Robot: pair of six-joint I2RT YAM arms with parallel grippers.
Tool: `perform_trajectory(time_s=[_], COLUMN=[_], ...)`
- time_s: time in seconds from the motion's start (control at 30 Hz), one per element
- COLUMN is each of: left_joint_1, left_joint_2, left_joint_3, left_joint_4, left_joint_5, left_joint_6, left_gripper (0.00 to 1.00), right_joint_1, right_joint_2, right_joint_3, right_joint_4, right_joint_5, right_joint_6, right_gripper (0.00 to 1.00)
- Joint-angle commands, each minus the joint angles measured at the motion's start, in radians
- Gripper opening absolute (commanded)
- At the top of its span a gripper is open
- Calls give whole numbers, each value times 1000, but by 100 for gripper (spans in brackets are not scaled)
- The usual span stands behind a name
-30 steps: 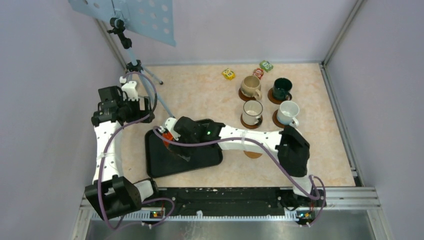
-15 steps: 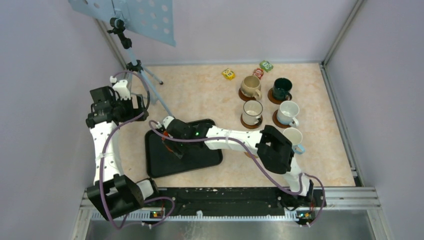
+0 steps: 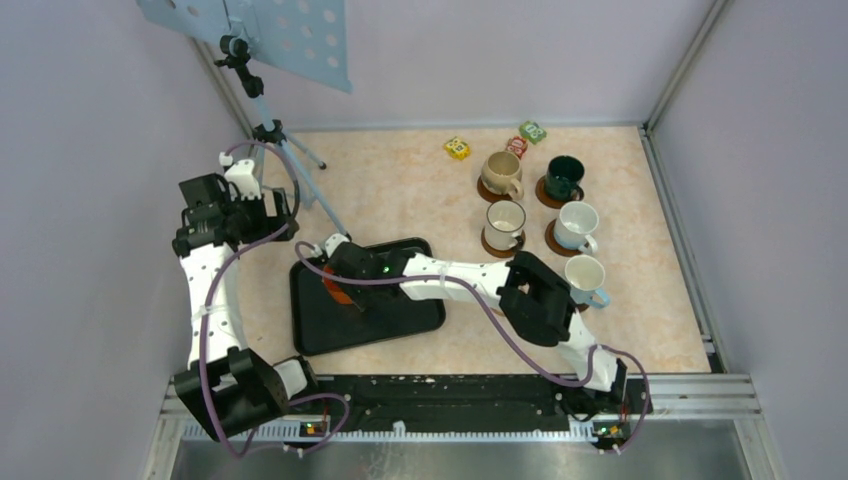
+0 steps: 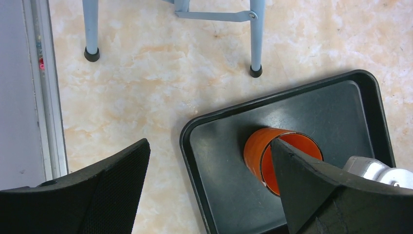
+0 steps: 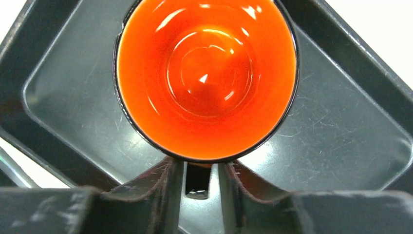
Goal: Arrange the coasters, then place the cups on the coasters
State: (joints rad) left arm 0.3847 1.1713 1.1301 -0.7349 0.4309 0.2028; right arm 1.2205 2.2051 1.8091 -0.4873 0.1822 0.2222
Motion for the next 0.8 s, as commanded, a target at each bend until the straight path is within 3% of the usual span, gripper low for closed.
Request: perform_trajectory(time_s=[0.0,0.13,0.47,0.63,0.77], left_joint_1=[7,8,8,8,8], left_joint_2=[-26,-21,-29,-38,-31], left_joint_3=[-23,-28,-40,-55,-51], left_joint_4=[52,35,-22,-13,-15], left_joint_5=[34,104,345,365,374], left_joint_6=[-15,10,120,126,124], left_gripper=[99,99,99,99,99], right_joint_1=[-13,-27,-41,-67,-110], right_joint_2=[-3,-49,-319,-447,-601], right_joint_3=[51,15,-206,-303,-452], right_joint_4=[-3,-8,45,-11,8], right_joint_5=[6,-14,41,129,106], right_joint_6=[14,5,-56,-32,-35], right_gripper=[24,0,0,0,0])
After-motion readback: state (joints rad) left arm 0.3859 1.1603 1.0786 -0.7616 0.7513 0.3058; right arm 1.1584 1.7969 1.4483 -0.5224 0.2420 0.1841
